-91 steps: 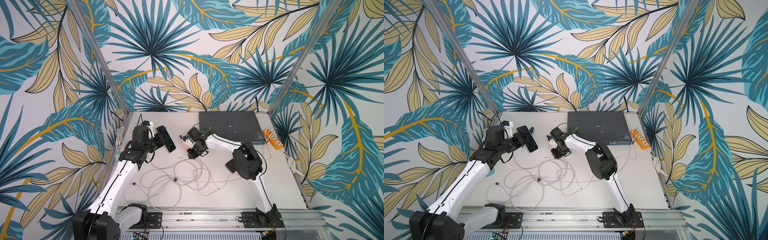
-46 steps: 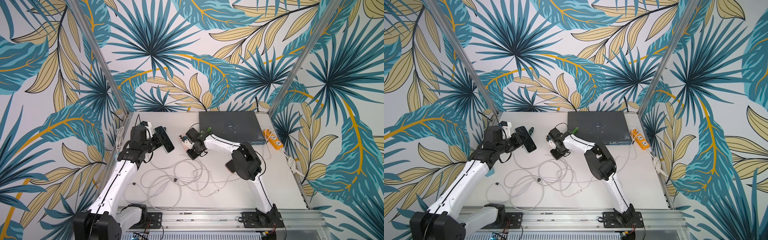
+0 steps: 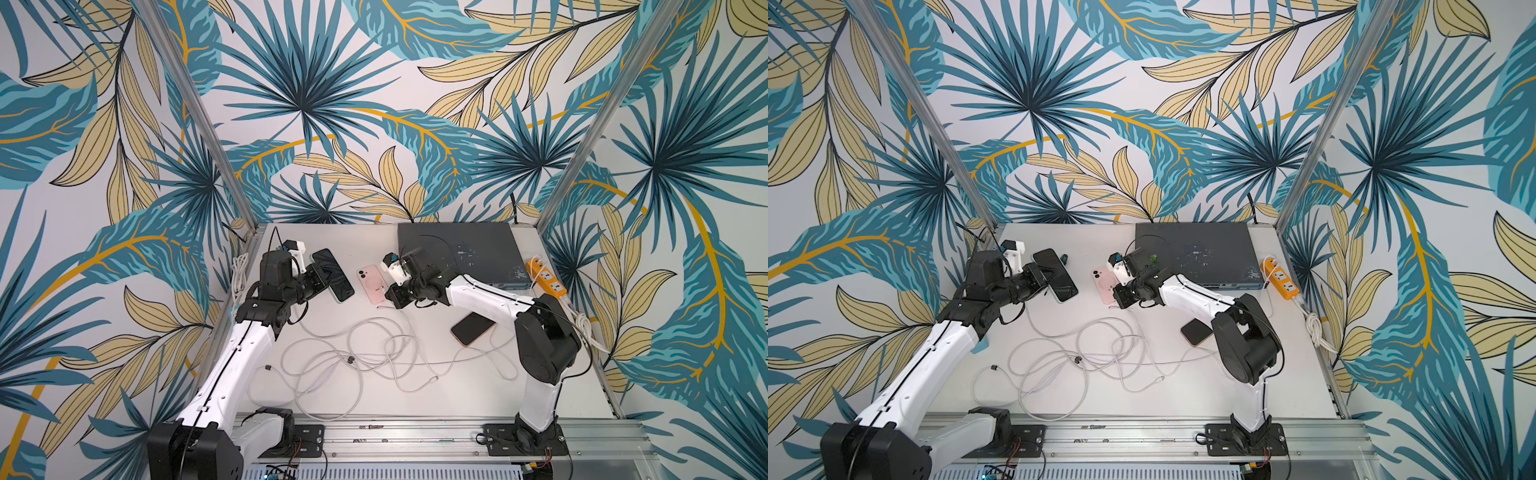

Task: Plug the charging cable into the phone
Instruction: Pick up the charging cable from the center of the board.

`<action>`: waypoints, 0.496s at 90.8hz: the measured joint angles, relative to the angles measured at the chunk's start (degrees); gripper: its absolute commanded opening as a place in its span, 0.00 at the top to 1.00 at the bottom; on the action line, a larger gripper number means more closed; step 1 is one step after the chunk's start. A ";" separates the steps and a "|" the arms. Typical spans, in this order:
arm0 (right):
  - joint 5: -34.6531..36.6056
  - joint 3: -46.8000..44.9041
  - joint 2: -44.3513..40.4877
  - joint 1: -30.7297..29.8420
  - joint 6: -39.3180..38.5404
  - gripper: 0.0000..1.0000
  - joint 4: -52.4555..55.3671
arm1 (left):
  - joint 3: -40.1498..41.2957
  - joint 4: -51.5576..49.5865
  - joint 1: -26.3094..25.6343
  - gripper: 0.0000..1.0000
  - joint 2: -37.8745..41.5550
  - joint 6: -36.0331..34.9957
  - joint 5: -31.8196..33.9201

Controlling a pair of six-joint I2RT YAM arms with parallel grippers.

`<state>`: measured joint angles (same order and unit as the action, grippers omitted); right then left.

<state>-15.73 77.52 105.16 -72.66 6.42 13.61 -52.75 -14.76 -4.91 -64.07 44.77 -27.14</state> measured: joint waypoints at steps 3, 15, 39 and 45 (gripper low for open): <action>-0.46 -1.25 -1.51 -0.04 0.55 1.00 -1.77 | 0.00 1.16 0.00 1.00 0.00 0.66 -0.46; -1.90 -5.51 -6.27 -0.20 2.78 1.00 -7.32 | 0.00 6.40 0.02 1.00 0.00 2.78 -1.97; -3.06 -7.10 -9.33 -2.95 3.06 1.00 -10.08 | 2.64 17.81 -0.11 1.00 0.98 5.18 -2.67; -3.23 -6.54 -9.38 -3.63 2.93 1.00 -9.29 | 3.48 19.76 -0.35 1.00 1.07 5.42 -2.75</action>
<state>-18.96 70.98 95.79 -76.29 9.34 4.32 -49.28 4.99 -5.26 -63.00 50.19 -29.89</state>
